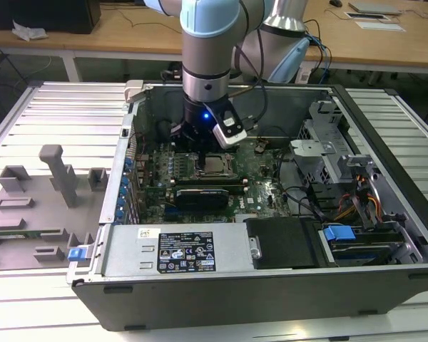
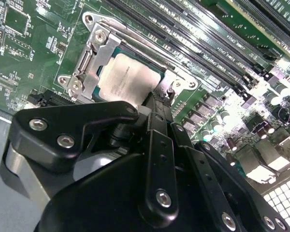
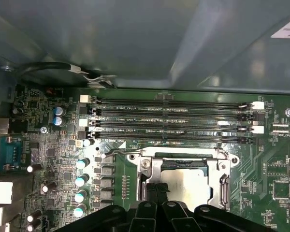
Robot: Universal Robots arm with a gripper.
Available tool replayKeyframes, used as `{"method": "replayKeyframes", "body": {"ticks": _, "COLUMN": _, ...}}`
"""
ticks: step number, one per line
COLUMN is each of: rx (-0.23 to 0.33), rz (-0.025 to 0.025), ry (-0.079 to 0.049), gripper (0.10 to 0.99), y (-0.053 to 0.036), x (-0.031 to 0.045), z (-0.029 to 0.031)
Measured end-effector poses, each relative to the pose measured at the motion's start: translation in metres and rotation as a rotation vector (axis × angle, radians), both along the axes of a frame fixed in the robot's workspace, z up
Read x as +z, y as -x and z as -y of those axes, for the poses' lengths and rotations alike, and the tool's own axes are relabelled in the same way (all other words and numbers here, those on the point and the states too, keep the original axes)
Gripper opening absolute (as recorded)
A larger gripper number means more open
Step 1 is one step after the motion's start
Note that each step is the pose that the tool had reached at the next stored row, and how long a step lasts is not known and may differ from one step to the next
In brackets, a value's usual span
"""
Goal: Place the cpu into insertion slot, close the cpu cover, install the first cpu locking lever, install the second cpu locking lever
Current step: 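Close the cpu cover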
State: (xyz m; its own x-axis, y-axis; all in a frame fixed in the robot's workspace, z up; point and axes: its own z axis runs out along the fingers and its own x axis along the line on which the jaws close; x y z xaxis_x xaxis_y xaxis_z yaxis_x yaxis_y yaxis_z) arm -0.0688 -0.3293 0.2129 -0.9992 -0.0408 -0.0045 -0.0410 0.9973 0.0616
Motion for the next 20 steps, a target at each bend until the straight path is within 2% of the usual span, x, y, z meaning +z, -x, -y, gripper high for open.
{"method": "replayKeyframes", "body": {"ticks": 4, "rx": 0.038, "rz": -0.0001, "ry": 0.0, "gripper": 0.106, "y": 0.0026, "x": -0.0008, "z": 0.0001}}
{"method": "replayKeyframes", "body": {"ticks": 10, "rx": 0.04, "rz": -0.0001, "ry": 0.0, "gripper": 0.106, "y": 0.0038, "x": -0.0057, "z": 0.0001}}
{"method": "replayKeyframes", "body": {"ticks": 20, "rx": 0.04, "rz": -0.0001, "ry": 0.0, "gripper": 0.106, "y": 0.0015, "x": -0.0072, "z": 0.0001}}
